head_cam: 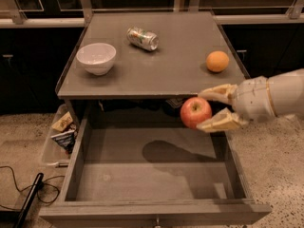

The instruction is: Place apple into top drawer

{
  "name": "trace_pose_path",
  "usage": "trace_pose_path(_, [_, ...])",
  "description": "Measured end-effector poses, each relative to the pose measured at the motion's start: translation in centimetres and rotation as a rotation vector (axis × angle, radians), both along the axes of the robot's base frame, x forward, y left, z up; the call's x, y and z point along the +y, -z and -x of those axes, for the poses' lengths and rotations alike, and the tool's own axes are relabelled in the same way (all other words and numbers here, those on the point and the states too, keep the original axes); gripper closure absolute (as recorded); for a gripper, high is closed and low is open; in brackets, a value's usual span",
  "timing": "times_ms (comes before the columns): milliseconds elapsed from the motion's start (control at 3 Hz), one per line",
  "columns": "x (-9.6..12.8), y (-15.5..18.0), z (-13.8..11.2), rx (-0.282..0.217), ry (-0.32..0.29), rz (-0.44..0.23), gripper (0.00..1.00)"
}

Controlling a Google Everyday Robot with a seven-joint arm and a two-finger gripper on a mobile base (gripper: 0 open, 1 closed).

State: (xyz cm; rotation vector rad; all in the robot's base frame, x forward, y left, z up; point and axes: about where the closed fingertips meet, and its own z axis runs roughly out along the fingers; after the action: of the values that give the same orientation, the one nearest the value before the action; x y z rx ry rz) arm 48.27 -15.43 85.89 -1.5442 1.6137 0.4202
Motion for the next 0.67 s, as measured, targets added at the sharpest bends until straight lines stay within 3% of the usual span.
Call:
trace_pose_path(333, [0.5,5.5,2.4,0.064,0.009,0.031,1.0])
trace_pose_path(667, [1.3,9.5,2.2,0.111,0.004,0.046,1.0])
